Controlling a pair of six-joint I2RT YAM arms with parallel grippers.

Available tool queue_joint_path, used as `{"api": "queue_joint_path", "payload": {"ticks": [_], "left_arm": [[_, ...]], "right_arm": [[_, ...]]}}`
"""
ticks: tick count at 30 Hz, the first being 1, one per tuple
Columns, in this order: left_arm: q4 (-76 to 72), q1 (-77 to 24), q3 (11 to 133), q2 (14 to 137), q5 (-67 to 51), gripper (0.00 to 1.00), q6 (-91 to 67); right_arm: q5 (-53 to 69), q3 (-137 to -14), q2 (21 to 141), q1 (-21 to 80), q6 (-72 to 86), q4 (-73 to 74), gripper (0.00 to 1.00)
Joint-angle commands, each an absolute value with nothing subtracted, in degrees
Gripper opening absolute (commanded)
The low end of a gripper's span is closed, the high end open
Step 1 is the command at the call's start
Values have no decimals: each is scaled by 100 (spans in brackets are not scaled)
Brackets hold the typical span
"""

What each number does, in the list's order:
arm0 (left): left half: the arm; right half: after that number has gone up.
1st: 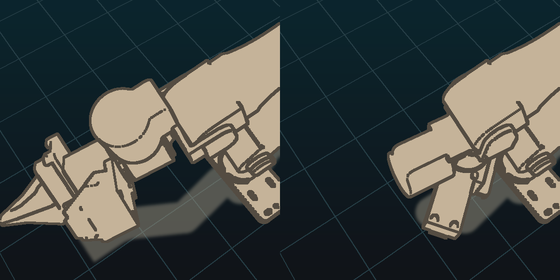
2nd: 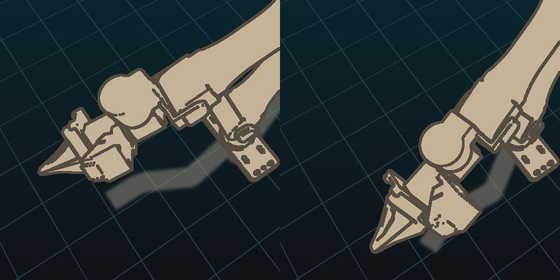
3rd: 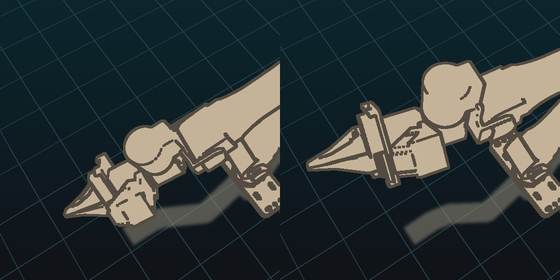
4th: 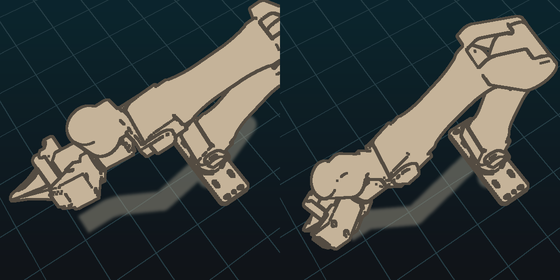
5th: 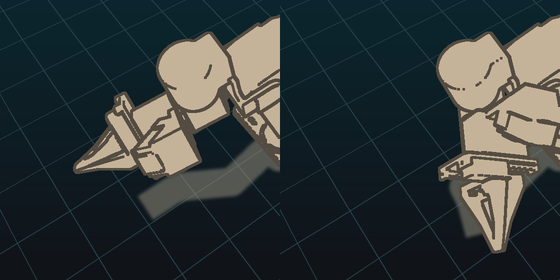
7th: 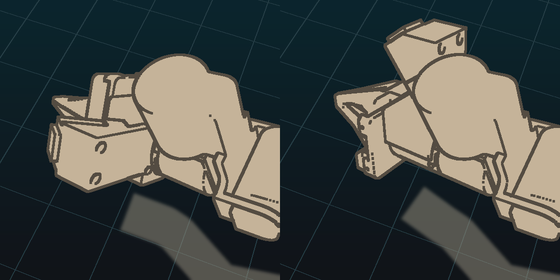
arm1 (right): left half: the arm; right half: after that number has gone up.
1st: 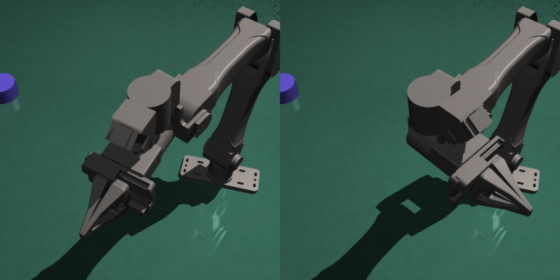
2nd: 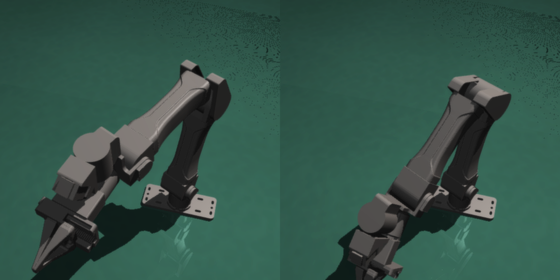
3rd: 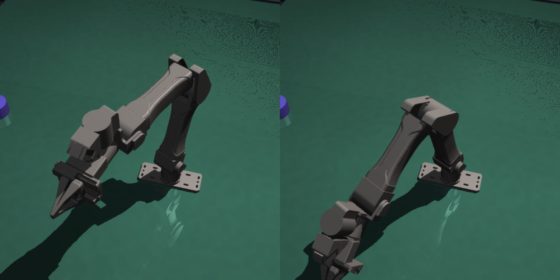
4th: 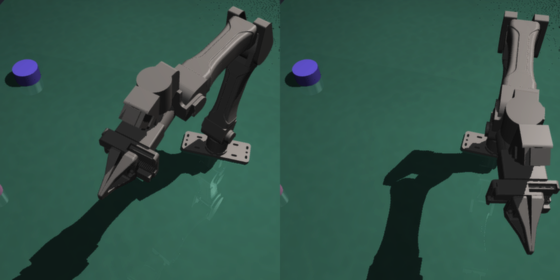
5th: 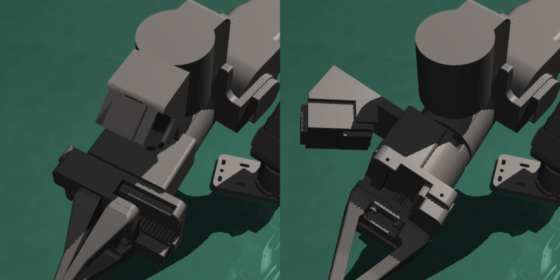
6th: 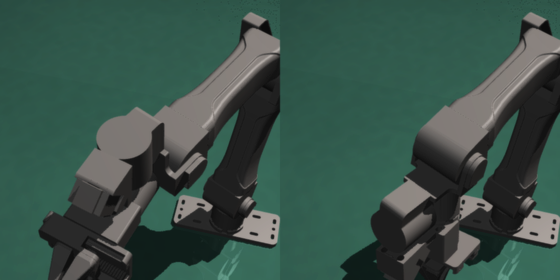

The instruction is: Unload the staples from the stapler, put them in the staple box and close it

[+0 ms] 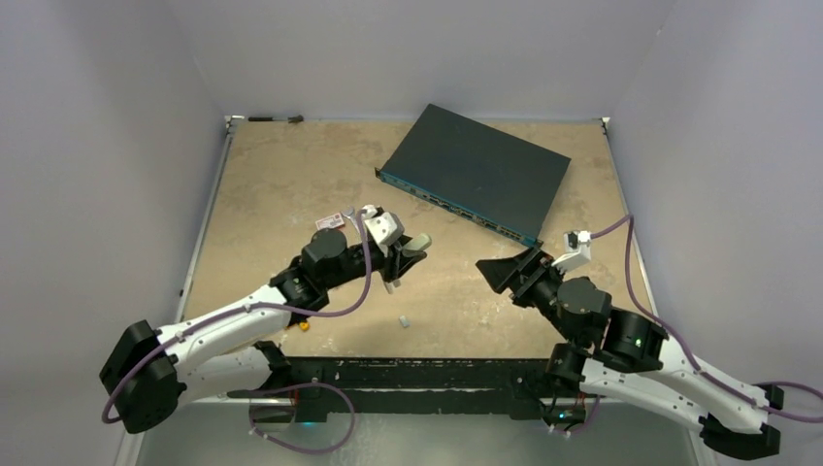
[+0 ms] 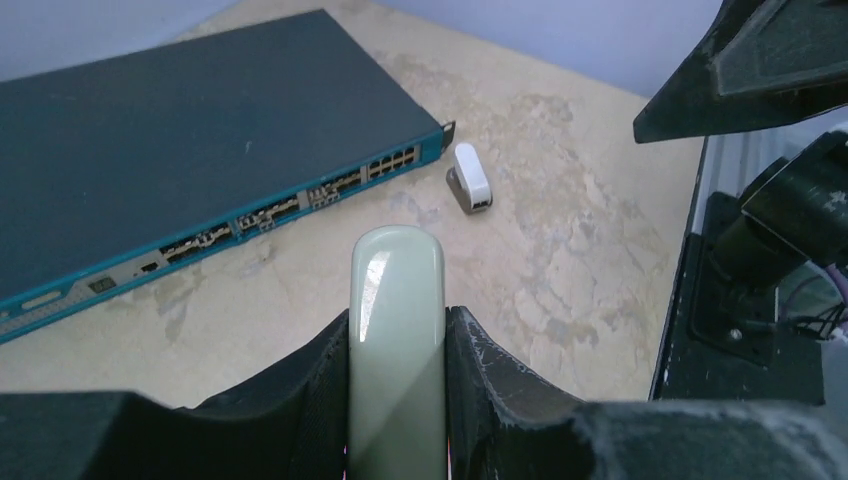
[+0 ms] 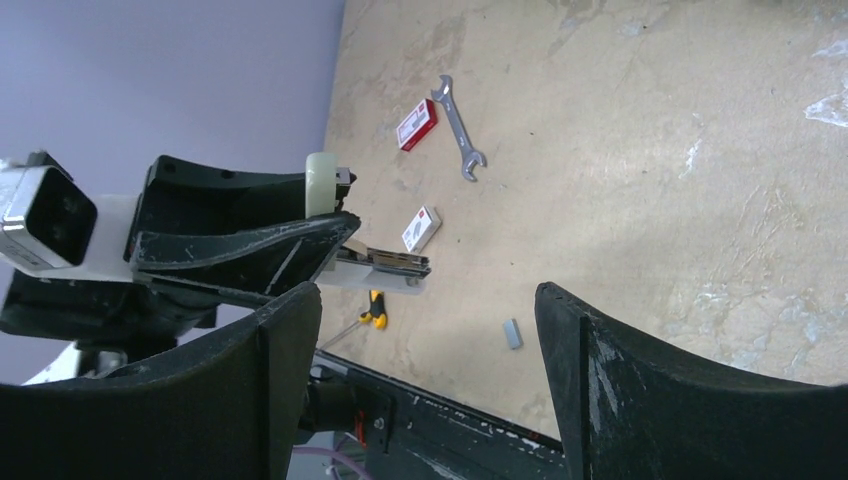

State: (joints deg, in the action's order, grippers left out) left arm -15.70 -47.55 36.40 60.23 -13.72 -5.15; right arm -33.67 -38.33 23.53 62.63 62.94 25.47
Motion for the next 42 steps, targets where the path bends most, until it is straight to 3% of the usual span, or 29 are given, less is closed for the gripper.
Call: {"api": "queue_joint_path", "payload": {"ticks": [1,7,16,21,25,29,36,42], "left_arm": [[-4542,-4756,2879,6094,-1500,0,-923],[-6885,-4759,2021,6050,-1284,0,-1276],[-8852,-4763,1504,5859,-1432,0,-2581],[-8065,-4747,1689,5108,-1691,0,-2976],[-6673,-4751,2116,4508,-2246,0,-2930],[-5732,-4748,2271,3940,-2490,0,-2893],[-5756,-4754,2117,3528,-2627,0,-3139],[-6119,-4746,2114,3604,-2725,0,-3313]], "right_arm": [[-3610,-3933,2351,6281,6296,2582,81],[-3260,-3797,2427,6283,5745,1956,82],[-827,-3219,2619,6284,2789,-1359,86],[911,-3746,3810,6282,1566,-1800,87],[1590,-4463,4751,6284,550,-1452,85],[1952,-4502,4909,6280,-220,-1846,86],[3082,-4758,5410,6293,-723,-2033,87],[3239,-4846,5925,6322,-773,-2246,86]]}}
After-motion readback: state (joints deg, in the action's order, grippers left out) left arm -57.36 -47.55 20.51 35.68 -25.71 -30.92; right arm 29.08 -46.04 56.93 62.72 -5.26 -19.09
